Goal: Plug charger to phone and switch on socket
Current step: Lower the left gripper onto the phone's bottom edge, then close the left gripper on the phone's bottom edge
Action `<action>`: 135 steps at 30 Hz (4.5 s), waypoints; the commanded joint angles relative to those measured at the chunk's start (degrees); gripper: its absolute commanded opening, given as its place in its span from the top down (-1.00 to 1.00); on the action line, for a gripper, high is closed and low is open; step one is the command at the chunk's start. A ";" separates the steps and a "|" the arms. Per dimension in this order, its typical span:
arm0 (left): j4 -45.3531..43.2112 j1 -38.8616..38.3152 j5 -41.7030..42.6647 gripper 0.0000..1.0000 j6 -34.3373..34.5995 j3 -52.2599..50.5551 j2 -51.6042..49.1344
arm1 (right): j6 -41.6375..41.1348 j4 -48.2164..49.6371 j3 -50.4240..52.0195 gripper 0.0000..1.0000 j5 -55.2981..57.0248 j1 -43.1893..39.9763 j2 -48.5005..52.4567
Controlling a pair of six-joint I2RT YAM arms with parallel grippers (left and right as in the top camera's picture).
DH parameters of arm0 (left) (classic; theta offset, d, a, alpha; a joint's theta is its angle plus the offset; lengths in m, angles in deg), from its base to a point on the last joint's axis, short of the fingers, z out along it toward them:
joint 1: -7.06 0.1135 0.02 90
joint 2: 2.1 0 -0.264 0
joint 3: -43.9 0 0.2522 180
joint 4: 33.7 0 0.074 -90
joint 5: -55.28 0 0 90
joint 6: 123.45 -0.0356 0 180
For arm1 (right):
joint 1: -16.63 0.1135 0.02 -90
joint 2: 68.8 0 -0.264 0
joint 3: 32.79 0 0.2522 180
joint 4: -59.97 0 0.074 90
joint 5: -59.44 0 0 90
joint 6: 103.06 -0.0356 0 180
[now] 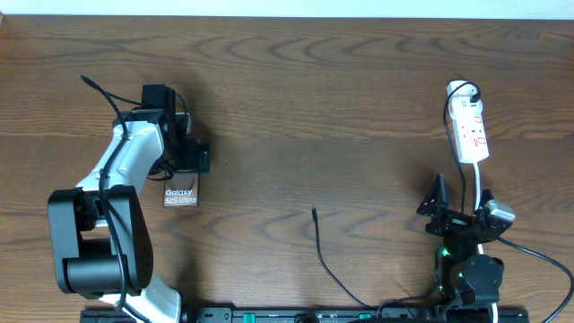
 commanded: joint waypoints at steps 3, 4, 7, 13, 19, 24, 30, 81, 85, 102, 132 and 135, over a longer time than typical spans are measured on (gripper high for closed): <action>-0.94 0.13 0.85 -0.96 -0.94 -0.26 0.00 | 0.22 -0.20 0.04 -0.99 0.70 0.37 -0.33; -1.16 0.13 0.66 -0.96 -0.90 -0.26 -0.02 | 0.22 -0.22 0.04 -0.98 0.70 0.37 -0.33; -1.31 0.15 -1.88 -0.96 -0.46 -0.26 -0.02 | 0.22 -0.20 0.04 -0.99 0.70 0.37 -0.33; -1.57 1.49 -2.05 -0.96 -0.52 -0.26 -0.02 | 0.22 -0.22 0.04 -0.99 0.70 0.37 -0.33; -1.55 3.17 -0.83 -0.96 -1.07 -0.26 -0.02 | 0.22 -0.22 0.04 -0.99 0.70 0.37 -0.33; -1.55 3.13 1.55 -0.96 -1.22 -0.26 -0.02 | 0.22 -0.20 0.04 -0.99 0.70 0.37 -0.33; -1.05 3.13 1.57 -0.96 -1.84 -0.28 -0.02 | 0.22 -0.20 0.04 -0.98 0.70 0.37 -0.33; -1.60 -0.26 0.07 -0.95 -3.04 -1.97 -0.02 | 0.22 -0.22 0.04 -0.99 0.70 0.37 -0.33; -2.49 -0.24 -1.22 -0.96 -2.86 -2.97 -0.02 | 0.22 -0.22 0.04 -0.99 0.70 0.37 -0.33; -3.91 -0.20 -1.22 -0.96 -2.86 -3.45 -0.02 | 0.22 -0.22 0.04 -0.99 0.70 0.37 -0.33; -6.32 1.40 -1.22 -0.95 -3.17 -6.08 -0.09 | 0.22 -0.22 0.04 -0.99 0.70 0.37 -0.33; -6.73 1.40 -1.22 -0.95 -3.15 -6.08 -0.11 | 0.22 -0.22 0.04 -0.98 0.70 0.37 -0.33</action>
